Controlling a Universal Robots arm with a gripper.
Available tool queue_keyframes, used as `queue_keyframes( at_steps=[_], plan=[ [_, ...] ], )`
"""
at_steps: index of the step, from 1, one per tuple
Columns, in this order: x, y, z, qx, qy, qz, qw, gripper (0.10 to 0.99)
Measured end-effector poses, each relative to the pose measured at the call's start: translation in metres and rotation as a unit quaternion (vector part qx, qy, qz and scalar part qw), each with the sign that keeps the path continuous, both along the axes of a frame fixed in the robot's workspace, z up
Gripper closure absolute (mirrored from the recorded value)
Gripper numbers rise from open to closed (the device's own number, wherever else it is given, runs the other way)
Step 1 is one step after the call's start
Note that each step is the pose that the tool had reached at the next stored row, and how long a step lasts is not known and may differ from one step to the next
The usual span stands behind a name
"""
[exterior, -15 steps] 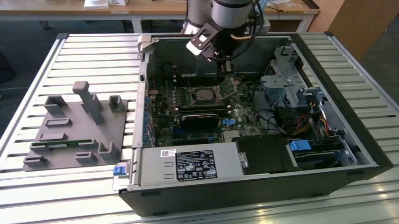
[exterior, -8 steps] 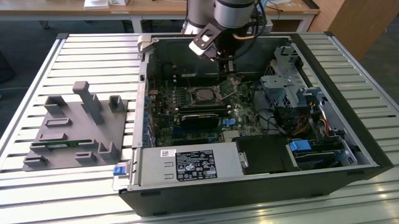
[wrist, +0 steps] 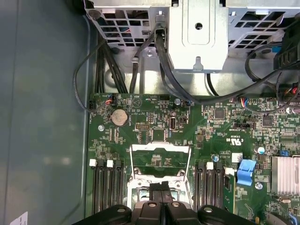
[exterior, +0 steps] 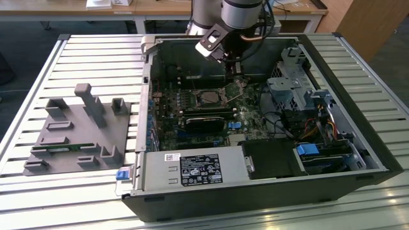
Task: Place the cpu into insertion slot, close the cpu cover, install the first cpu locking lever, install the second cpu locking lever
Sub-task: 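Close the cpu cover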
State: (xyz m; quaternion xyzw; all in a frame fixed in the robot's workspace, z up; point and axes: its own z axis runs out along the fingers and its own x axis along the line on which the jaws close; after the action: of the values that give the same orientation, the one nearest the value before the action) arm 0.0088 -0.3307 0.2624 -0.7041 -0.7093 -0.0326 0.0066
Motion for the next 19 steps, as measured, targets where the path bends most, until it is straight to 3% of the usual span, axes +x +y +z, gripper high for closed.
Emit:
queue_keyframes(
  at_steps=[19],
  plan=[
    [0.009, 0.0, 0.0, 0.0, 0.0, 0.0, 1.0, 0.98]
  ],
)
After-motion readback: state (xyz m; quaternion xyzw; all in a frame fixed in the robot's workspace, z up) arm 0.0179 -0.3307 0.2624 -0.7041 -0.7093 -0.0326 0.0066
